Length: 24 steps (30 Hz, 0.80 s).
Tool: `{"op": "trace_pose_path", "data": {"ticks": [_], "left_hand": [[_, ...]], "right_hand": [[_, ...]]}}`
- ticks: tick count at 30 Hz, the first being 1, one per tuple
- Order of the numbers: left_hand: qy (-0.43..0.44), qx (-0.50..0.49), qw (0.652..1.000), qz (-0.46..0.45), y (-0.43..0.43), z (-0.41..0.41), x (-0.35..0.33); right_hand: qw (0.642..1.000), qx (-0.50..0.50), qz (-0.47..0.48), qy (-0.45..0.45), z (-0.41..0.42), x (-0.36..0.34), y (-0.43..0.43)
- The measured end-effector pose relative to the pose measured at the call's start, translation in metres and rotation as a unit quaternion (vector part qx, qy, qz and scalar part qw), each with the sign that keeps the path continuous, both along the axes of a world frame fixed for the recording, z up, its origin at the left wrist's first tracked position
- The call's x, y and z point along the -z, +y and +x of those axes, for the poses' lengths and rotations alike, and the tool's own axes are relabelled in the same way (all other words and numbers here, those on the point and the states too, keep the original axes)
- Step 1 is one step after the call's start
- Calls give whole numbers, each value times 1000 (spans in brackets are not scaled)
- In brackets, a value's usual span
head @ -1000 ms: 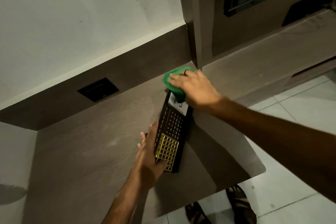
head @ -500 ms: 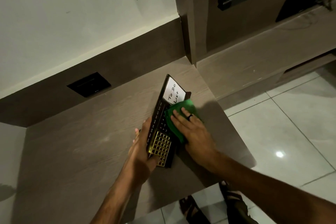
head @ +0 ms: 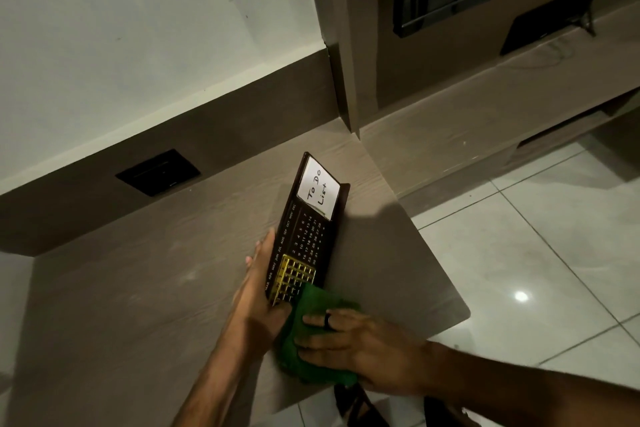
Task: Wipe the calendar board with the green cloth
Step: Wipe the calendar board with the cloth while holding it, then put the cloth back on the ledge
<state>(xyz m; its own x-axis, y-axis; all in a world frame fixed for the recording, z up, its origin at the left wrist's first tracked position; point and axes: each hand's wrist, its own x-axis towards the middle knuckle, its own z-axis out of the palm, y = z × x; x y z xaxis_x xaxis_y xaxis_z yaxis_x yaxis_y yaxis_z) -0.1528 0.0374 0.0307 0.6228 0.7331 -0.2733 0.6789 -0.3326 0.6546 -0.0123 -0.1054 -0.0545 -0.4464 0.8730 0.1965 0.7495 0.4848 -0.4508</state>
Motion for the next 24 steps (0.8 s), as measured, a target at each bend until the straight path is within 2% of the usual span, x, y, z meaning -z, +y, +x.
{"op": "trace_pose_path", "data": {"ticks": [1,3,7,9,12,15,18,21,24], "left_hand": [[4,3,1000,1,0,1,-1],[15,5,1000,-3,0,1,-1],[63,-36,997,-6,1,-3,-7],[43,-29,996,76,-2,0,-14],[-80,15,975,209,-20,34,-14],[-66,70,973,210,-44,88,8],[31,157,964,211,-54,125,54],[125,224,945,203,-51,139,100],[146,228,939,210,-48,140,125]], "right_hand": [[999,-5,-9,34,5,-6,-2],[988,48,-31,142,18,-18,-7],[913,218,-57,341,61,-43,0],[877,255,-36,405,85,-50,10],[835,341,-11,432,127,-42,22],[812,419,-11,407,164,-21,37],[817,466,-15,340,190,2,55],[842,487,-43,229,210,28,78],[852,513,-71,74,221,53,103]]}}
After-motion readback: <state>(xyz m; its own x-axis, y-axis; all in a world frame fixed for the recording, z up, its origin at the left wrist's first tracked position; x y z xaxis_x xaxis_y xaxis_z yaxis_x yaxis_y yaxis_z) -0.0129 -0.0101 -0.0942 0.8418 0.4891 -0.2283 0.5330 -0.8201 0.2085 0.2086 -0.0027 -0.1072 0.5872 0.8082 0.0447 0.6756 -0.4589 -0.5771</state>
